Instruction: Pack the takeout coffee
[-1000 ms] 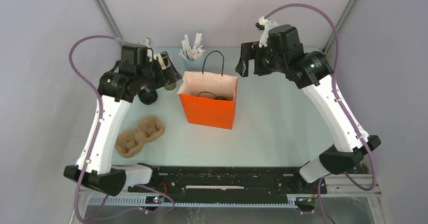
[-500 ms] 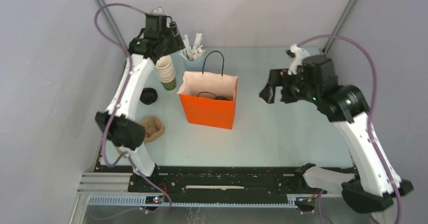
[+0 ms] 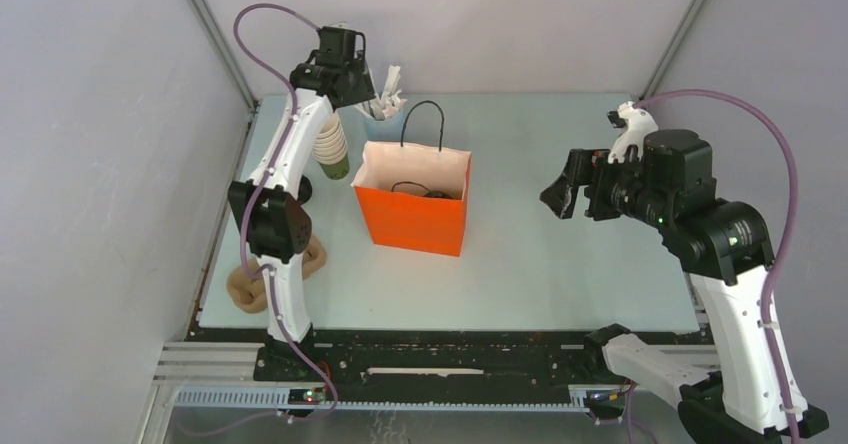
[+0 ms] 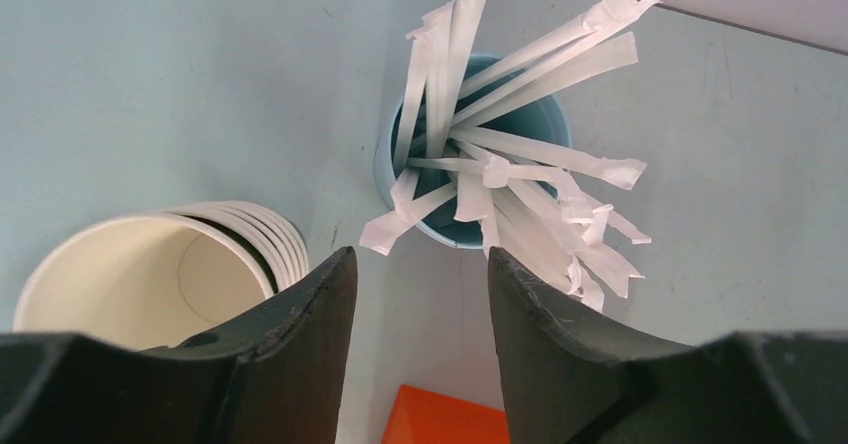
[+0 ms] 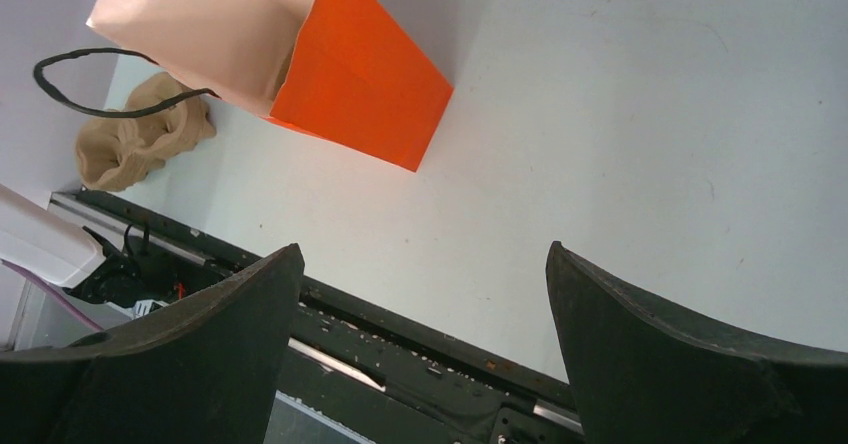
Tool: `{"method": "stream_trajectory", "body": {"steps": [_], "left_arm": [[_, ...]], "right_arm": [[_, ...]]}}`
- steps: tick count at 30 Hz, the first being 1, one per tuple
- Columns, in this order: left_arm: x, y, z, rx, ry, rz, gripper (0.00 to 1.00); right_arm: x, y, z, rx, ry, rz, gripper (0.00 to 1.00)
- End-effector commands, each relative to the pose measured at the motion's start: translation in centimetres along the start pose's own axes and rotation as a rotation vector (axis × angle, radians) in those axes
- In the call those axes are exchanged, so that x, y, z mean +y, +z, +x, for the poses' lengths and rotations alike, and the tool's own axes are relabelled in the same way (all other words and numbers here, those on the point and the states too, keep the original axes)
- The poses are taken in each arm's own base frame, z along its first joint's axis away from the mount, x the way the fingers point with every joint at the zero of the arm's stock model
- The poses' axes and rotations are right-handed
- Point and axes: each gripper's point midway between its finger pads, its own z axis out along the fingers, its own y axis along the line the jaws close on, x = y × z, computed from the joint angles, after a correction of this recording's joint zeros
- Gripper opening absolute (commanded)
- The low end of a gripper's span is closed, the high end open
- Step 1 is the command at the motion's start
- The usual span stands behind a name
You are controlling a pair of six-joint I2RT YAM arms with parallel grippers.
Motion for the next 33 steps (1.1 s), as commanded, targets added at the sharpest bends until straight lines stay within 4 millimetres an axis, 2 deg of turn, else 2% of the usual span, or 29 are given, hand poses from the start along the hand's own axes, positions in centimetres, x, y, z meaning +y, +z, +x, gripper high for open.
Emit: {"method": "stream_trajectory", "body": {"steps": [1, 3, 9, 15, 18, 24, 30, 33], "left_arm": [[1.3, -1.4, -2.4, -0.067, 0.010, -0.030, 0.56], [1.9, -0.9, -2.6, -0.073, -0.006, -0.050, 0.51], [1.0, 0.5, -3.3, -0.075, -0.022, -0.011, 0.37], [0.5, 1.6, -2.5, -0.049, -0.032, 0.006, 0.37], [0.3, 2.2, -2.2, -0.042, -0.030, 0.016, 0.31], [0.0, 2.7, -2.3, -0.049, -0.034, 0.026, 0.25], [-0.3, 3.1, -2.3, -0.045, -0.036, 0.039, 0.29], [-0.4, 3.3, -2.0, -0.034, -0.033, 0.046, 0.27]], "right_arm": [[0.1, 0.4, -0.5, 0.004, -0.024, -0.010, 1.00], [0.3, 0.7, -0.6, 0.009, -0.023, -0.020, 1.00], [0.5, 1.4, -0.7, 0.029, -0.020, -0.033, 1.00], [0.4, 1.5, -0.6, 0.034, -0.018, -0.031, 1.00], [0.4, 1.5, -0.5, 0.040, -0.017, -0.029, 1.00], [0.4, 1.6, -0.3, 0.047, -0.014, -0.030, 0.99], [0.3, 1.9, 0.1, 0.063, -0.016, -0.028, 1.00], [0.2, 2.1, 0.3, 0.069, -0.015, -0.028, 1.00]]}}
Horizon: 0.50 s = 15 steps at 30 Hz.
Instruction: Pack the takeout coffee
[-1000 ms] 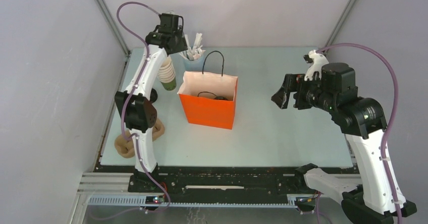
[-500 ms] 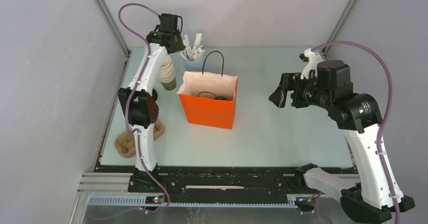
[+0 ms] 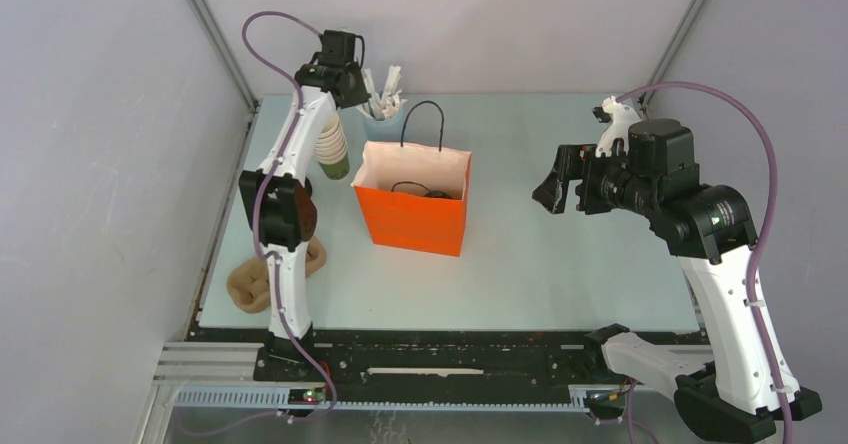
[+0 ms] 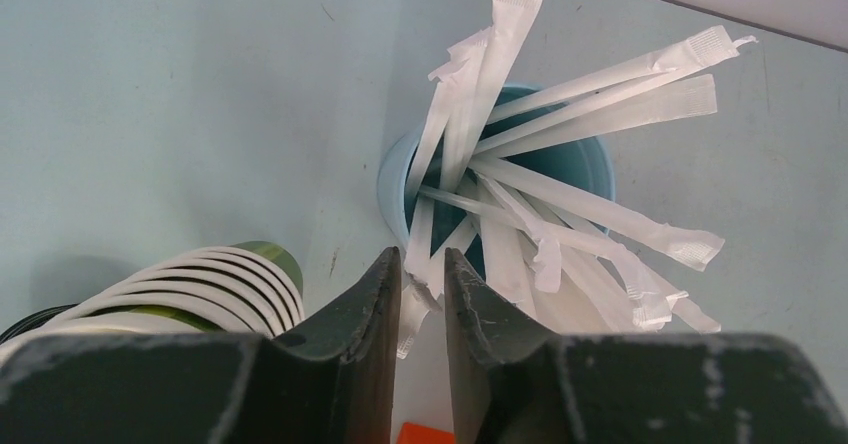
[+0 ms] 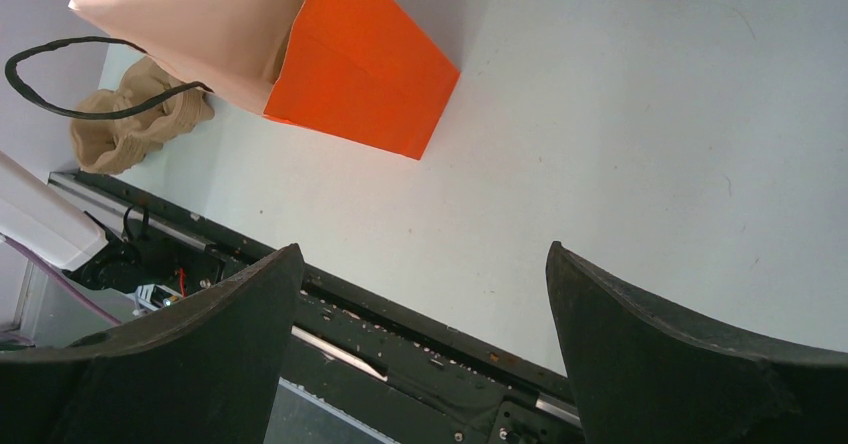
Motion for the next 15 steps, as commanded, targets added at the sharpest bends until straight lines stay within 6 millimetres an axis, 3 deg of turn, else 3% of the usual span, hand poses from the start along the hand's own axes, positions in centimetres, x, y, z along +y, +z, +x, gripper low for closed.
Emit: {"method": "stream_trajectory", "body": {"steps": [1, 8, 15], "left_arm": [[-1.3, -1.1, -2.7, -0.073, -0.020, 0.052, 0.26], [-1.1, -2.1, -4.0, -0.113, -0.012, 0.041, 0.11], [-1.3, -4.2, -6.1, -0.177, -0.023, 0.051, 0.07]], "right_arm": [[0.1, 0.0, -0.2, -0.004, -0.013, -0.012, 1.00], [0.1, 0.1, -0.2, -0.002, -0.013, -0.014, 1.00], [0.1, 0.3, -0.3, -0.004, -0.010, -0.016, 1.00]]}}
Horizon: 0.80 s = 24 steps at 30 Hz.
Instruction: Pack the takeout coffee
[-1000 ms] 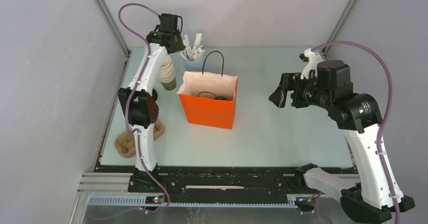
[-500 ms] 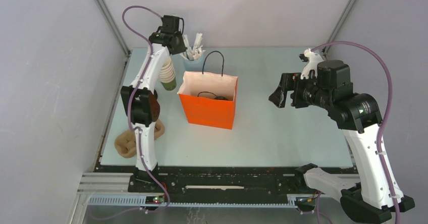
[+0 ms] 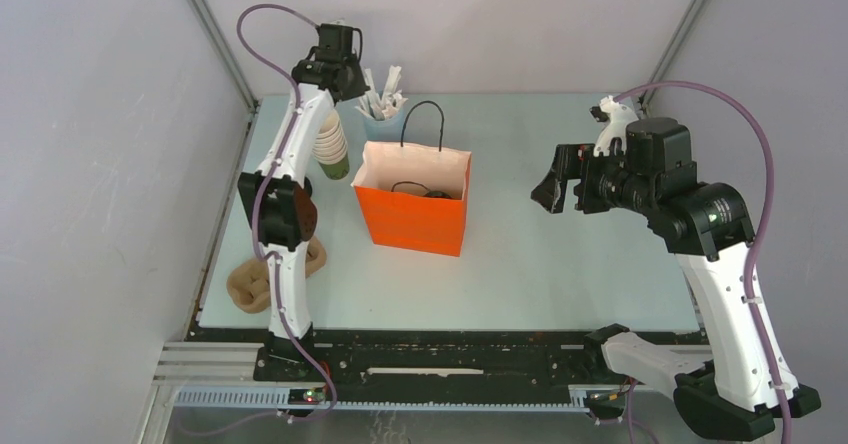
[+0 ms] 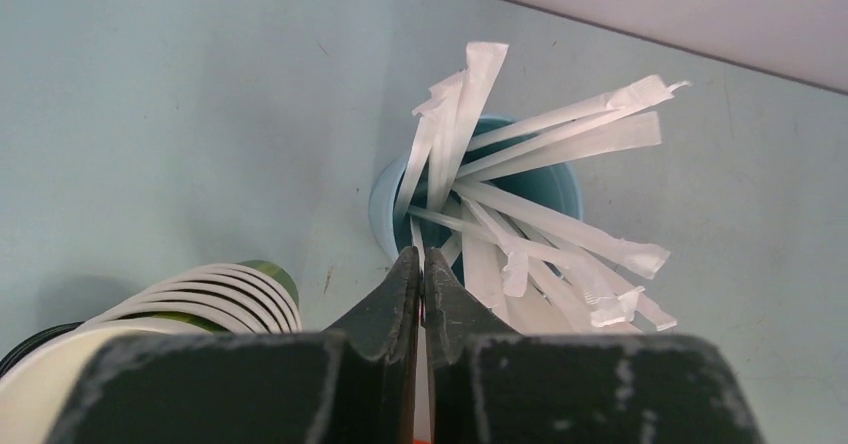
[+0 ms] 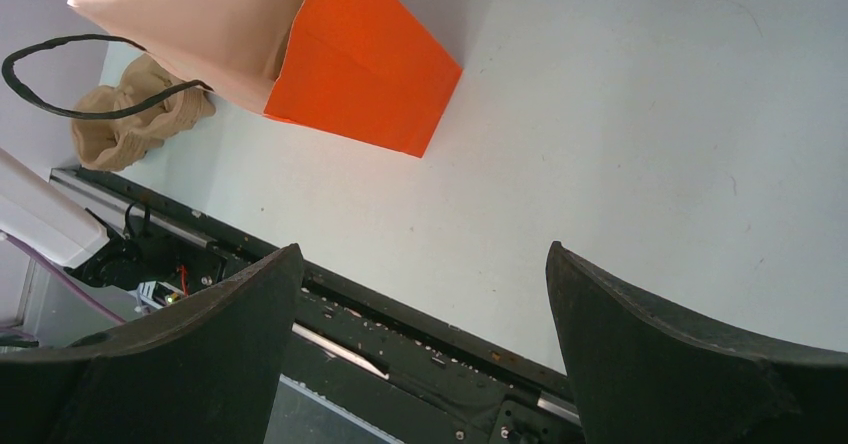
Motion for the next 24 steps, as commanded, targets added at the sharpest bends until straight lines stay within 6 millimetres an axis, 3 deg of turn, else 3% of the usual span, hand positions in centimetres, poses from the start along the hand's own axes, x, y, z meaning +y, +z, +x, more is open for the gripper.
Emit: {"method": "stream_trajectory", "body": {"steps": [1, 6, 11, 14, 19, 24], "left_arm": [[-0.9, -3.8, -5.1, -0.147, -0.020, 0.036, 0.07], [-0.3, -7.7, -6.6, -0.182, -0.021, 0.022, 0.06], [2.4, -12.1, -6.7, -0.196, 0.012, -0.073, 0.02], [2.7, -15.7, -7.7, -0.239, 0.004, -0.059, 0.00], [1.0, -23.5, -9.2, -0.318, -0.068, 0.101, 0.00], [1.9, -29.5, -7.3, -0.312, -0.023, 0.123, 0.00]], "right_arm": [[0.2, 0.0, -0.5, -0.016, -0.011, -0.014, 1.00], [0.3, 0.2, -0.7, -0.022, -0.011, -0.023, 1.00], [0.9, 1.0, -1.2, -0.022, 0.000, -0.054, 1.00], [1.5, 1.4, -1.4, -0.019, 0.015, -0.084, 1.00], [2.3, 2.3, -1.7, -0.008, 0.036, -0.127, 1.00], [2.7, 2.9, -2.5, -0.021, 0.038, -0.149, 1.00]]}}
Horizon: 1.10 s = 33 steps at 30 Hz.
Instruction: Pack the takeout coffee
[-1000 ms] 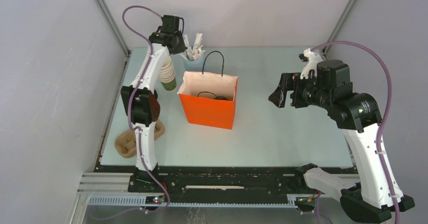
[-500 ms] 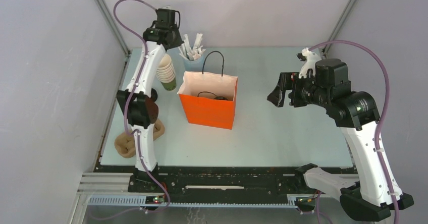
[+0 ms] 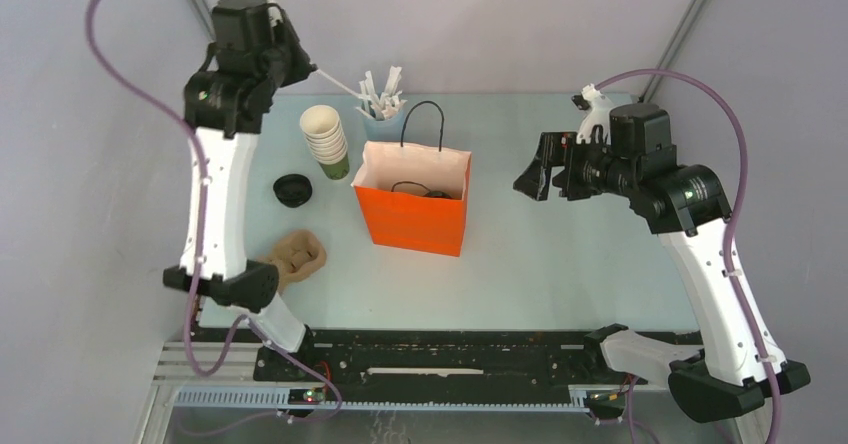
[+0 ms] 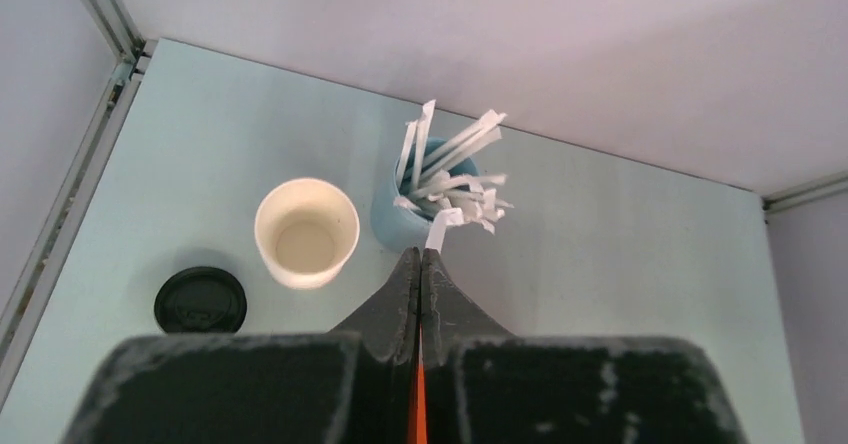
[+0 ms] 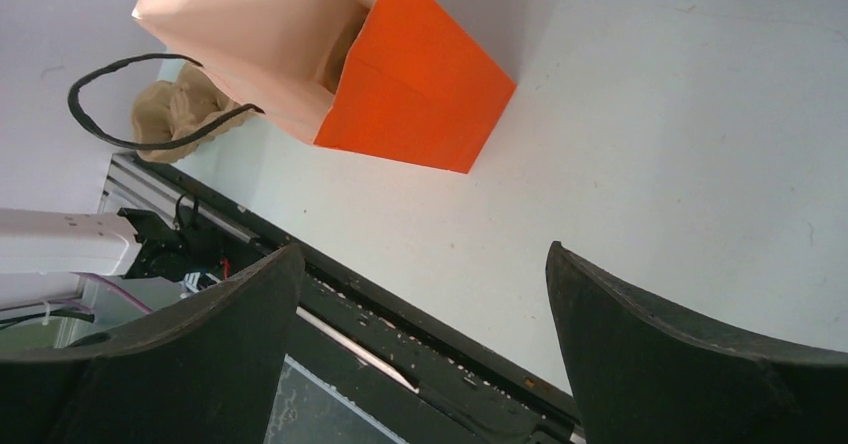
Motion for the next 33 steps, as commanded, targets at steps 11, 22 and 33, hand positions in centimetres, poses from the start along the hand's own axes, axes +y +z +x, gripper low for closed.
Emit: {"method": "stream_trajectory", "body": {"steps": [11, 22, 33], "left_arm": [[-1.2, -18.0, 7.1, 0.079, -0.004, 0.335, 0.00], [-2.2, -14.1, 9.7, 0.154, 0.062, 0.249, 0.00], [-2.4, -15.2, 5.6, 0.065, 0.049, 0.232, 0.72]], "right_arm": [[2.0, 1.5, -2.3, -0.045, 0.082, -0.101, 1.00], [2.6, -0.2, -1.7, -0.065, 0.112, -0.106, 1.00], [1.5, -3.7, -3.8, -0.222, 0.095, -0.005, 1.00]]}}
